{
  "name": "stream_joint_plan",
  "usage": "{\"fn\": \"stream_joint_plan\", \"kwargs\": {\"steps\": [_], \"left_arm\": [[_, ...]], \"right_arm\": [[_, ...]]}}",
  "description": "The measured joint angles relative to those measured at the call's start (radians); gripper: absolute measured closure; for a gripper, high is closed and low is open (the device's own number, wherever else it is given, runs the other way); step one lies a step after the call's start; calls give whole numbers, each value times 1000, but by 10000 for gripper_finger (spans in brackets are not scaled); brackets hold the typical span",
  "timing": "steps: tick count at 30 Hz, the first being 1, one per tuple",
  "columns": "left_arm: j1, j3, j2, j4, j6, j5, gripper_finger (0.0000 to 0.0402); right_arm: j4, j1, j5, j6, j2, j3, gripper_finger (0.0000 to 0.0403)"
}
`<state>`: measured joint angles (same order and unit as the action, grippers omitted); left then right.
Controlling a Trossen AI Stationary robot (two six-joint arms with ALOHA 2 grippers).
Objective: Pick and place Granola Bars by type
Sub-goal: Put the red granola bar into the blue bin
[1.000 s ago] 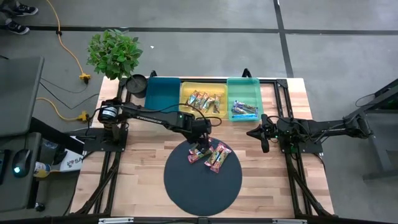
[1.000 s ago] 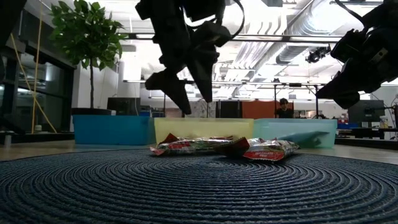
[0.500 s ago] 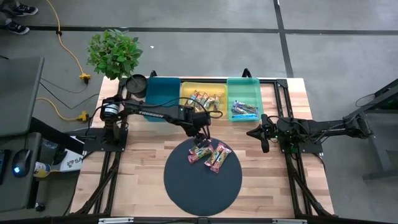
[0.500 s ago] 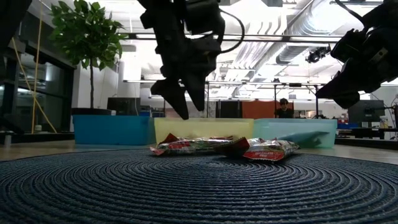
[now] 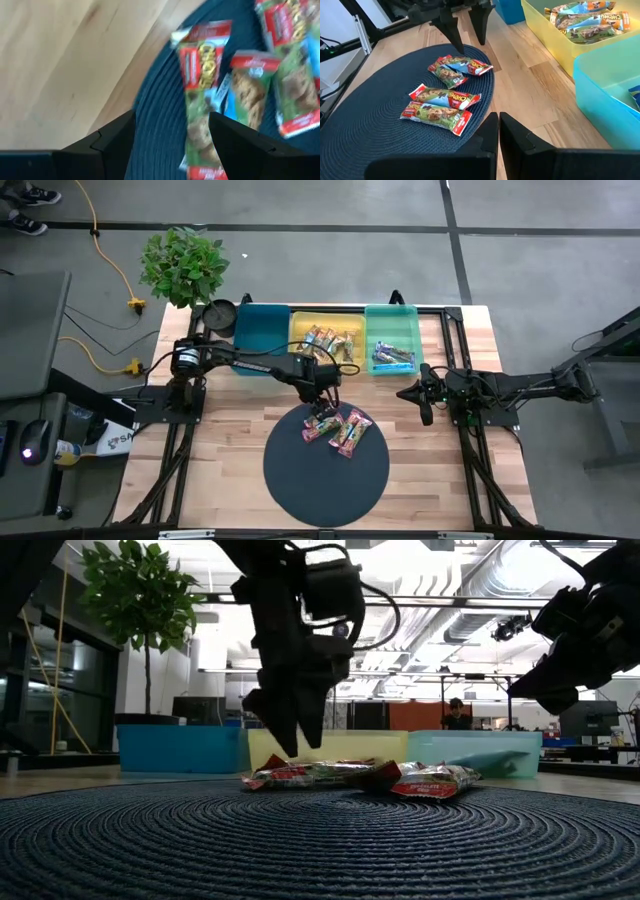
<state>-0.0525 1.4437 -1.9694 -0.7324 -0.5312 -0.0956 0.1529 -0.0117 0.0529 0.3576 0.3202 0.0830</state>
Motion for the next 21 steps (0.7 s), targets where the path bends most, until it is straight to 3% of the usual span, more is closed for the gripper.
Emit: {"fn": "stream_joint_plan", "kwargs": {"steps": [21], "left_arm": [[42,3,-59,77,-75,-42,153]], "right_arm": [[0,0,0,0,7,1,402]]}}
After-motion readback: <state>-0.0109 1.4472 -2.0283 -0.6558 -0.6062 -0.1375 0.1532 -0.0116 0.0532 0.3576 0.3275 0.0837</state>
